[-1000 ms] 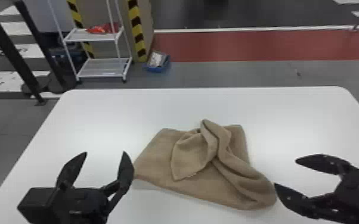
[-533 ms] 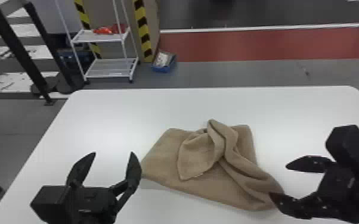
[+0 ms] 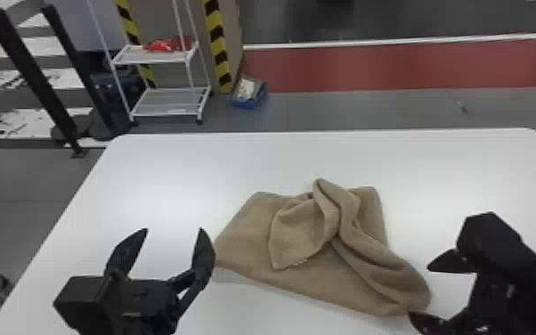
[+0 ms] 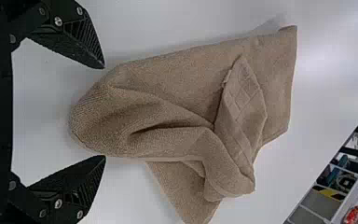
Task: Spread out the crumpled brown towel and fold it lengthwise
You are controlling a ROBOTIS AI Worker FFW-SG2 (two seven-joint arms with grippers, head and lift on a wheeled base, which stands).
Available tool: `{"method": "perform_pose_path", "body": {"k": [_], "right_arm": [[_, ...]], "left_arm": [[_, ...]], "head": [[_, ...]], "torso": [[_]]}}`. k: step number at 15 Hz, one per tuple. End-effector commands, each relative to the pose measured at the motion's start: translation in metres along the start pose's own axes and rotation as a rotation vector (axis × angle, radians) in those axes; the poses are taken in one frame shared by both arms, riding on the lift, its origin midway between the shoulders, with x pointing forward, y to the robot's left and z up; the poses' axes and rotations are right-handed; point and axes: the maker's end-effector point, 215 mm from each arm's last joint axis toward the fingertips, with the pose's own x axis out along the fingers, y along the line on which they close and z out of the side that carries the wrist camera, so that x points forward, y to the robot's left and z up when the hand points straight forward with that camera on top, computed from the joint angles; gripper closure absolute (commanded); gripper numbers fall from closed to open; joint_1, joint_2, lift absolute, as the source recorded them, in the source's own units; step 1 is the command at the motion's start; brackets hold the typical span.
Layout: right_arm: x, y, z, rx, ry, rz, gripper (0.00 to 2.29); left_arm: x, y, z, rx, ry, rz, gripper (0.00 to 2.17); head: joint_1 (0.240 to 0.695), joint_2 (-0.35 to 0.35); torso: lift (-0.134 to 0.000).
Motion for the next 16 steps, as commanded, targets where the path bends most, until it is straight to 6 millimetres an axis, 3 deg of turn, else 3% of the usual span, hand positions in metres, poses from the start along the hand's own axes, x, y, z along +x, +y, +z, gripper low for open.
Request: {"method": "perform_pose_path", "body": {"k": [1,9,16], "right_arm": [[0.005,0.007,-0.001,-0.032,0.007,0.021,0.25],[0.018,0.004,-0.018,-0.090,0.073,0.030,0.29],[0.028,-0.002,-0.027,-0.092,0.100,0.040,0.65]], "left_arm": [[0.000,0.000,-0.001,-0.006,0.002,0.004,0.09],[0.000,0.001,-0.005,-0.005,0.009,0.007,0.09],[0.002,0.001,-0.007,-0.003,0.010,0.008,0.09]], "head": [[0.695,0.125],[0.695,0.130],[0.695,0.115]], "torso": [[-0.124],[-0.124],[-0.124]]}}
